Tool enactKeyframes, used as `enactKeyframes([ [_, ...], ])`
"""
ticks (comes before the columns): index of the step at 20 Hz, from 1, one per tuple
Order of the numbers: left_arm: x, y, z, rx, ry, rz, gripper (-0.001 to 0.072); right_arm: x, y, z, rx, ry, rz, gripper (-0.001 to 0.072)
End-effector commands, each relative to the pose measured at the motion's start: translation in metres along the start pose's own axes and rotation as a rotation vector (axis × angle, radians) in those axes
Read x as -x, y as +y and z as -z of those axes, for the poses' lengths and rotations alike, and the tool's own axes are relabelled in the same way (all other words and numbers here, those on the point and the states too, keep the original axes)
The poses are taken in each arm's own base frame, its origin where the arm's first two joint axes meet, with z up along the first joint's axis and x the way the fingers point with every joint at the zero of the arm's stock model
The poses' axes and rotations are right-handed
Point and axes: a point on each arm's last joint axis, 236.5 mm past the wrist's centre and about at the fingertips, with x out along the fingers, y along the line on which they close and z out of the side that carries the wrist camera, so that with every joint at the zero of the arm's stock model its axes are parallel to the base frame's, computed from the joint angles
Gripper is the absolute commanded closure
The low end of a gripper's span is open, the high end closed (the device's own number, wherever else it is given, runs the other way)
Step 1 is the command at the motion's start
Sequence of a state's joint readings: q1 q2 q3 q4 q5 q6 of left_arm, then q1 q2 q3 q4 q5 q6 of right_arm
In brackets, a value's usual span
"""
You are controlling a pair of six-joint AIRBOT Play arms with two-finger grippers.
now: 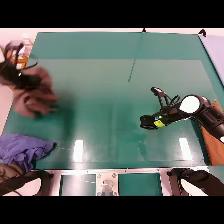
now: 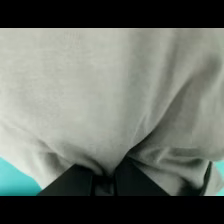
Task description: Fold the shirts.
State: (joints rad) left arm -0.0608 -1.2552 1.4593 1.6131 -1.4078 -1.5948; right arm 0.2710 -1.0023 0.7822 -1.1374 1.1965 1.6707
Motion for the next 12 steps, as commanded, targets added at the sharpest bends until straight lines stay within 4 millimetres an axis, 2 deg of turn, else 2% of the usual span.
enactKeyframes([
  [1,0.053,-0.133,-0.011,-0.139,-0.103,0.283,0.0685,0.014,-0.007,-0.012,-0.017,-0.029,-0.001,0.0696],
  [3,0.05,-0.19,-0.003,-0.241,-0.11,0.351,0.0684,0.025,-0.014,-0.023,-0.042,-0.059,-0.001,0.0696],
  [4,0.042,-0.215,0.001,-0.267,-0.103,0.374,0.0684,0.029,-0.017,-0.028,-0.056,-0.073,0.0,0.069],
  [6,0.018,-0.264,0.013,-0.317,-0.063,0.436,0.0683,0.035,-0.026,-0.034,-0.089,-0.093,0.002,0.0582],
  [7,0.0,-0.286,0.021,-0.328,-0.024,0.467,0.0682,0.037,-0.031,-0.035,-0.104,-0.1,0.005,0.0559],
  [8,-0.018,-0.305,0.031,-0.327,0.021,0.497,0.0649,0.039,-0.035,-0.037,-0.118,-0.106,0.006,0.0558],
  [9,-0.034,-0.32,0.039,-0.305,0.073,0.536,0.0235,0.04,-0.038,-0.039,-0.125,-0.112,0.008,0.0557],
  [10,-0.044,-0.328,0.043,-0.271,0.115,0.571,-0.0002,0.042,-0.042,-0.04,-0.137,-0.116,0.01,0.0529],
  [11,-0.048,-0.323,0.038,-0.261,0.13,0.581,-0.0012,0.044,-0.047,-0.04,-0.155,-0.116,0.012,0.0385],
  [12,-0.046,-0.305,0.024,-0.251,0.117,0.565,-0.0012,0.046,-0.052,-0.04,-0.172,-0.117,0.013,0.026],
])
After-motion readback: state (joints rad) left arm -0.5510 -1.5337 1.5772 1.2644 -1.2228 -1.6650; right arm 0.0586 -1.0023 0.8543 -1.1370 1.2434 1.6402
